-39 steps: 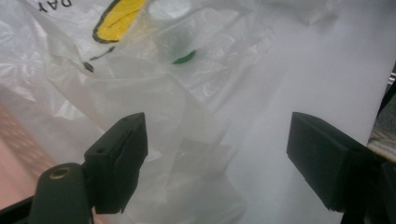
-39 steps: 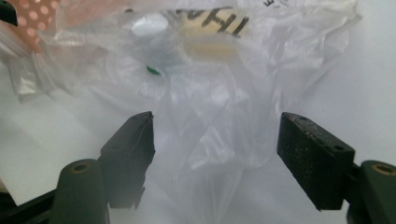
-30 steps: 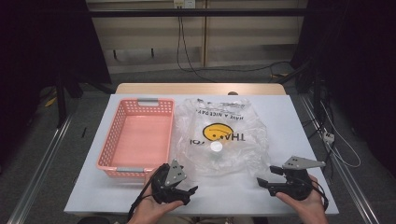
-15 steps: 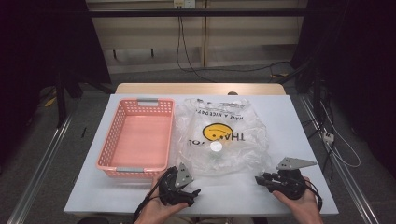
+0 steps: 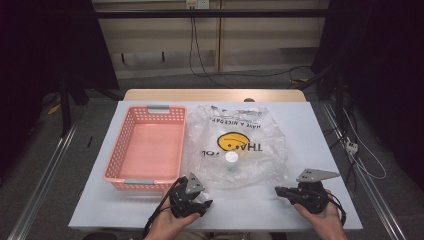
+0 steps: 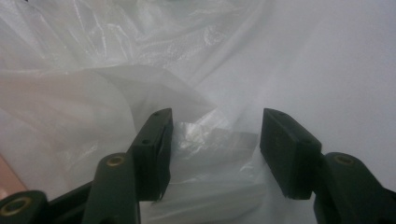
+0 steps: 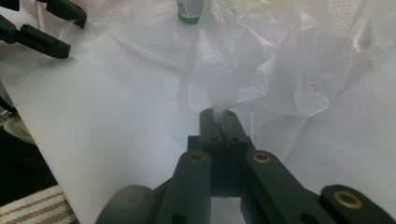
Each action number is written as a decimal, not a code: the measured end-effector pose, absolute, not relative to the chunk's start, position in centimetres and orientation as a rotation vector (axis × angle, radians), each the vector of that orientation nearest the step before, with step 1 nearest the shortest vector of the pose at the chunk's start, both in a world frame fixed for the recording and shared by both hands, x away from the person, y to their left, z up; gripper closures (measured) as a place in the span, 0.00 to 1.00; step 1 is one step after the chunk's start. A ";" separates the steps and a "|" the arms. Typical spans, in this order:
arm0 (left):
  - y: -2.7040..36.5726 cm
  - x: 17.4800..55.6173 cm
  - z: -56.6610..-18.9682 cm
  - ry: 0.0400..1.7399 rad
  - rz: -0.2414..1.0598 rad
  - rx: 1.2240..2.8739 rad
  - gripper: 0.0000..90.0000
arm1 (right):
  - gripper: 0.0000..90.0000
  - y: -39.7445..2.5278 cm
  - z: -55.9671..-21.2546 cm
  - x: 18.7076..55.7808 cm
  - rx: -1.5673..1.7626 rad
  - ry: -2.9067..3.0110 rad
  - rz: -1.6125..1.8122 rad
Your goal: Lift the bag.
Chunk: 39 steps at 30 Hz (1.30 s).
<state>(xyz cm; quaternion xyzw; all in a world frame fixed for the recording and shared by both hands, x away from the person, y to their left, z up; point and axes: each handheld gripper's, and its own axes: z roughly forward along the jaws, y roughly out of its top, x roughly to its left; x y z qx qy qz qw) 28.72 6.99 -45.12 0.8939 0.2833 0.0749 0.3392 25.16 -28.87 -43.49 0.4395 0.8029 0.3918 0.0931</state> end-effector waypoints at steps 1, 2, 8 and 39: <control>6.9 28.7 -45.1 0.743 0.198 2.332 0.52 | 1.00 -28.9 -43.5 25.1 1.304 2.384 1.164; 6.9 28.6 -45.0 0.745 0.191 2.333 0.54 | 1.00 -28.8 -43.5 25.1 1.308 2.381 1.167; 7.1 28.8 -44.7 0.764 0.142 2.335 0.88 | 1.00 -28.9 -43.4 25.1 1.300 2.384 1.174; 8.4 30.5 -37.1 0.629 0.114 2.059 1.00 | 1.00 -29.5 -38.3 28.2 1.198 2.216 1.350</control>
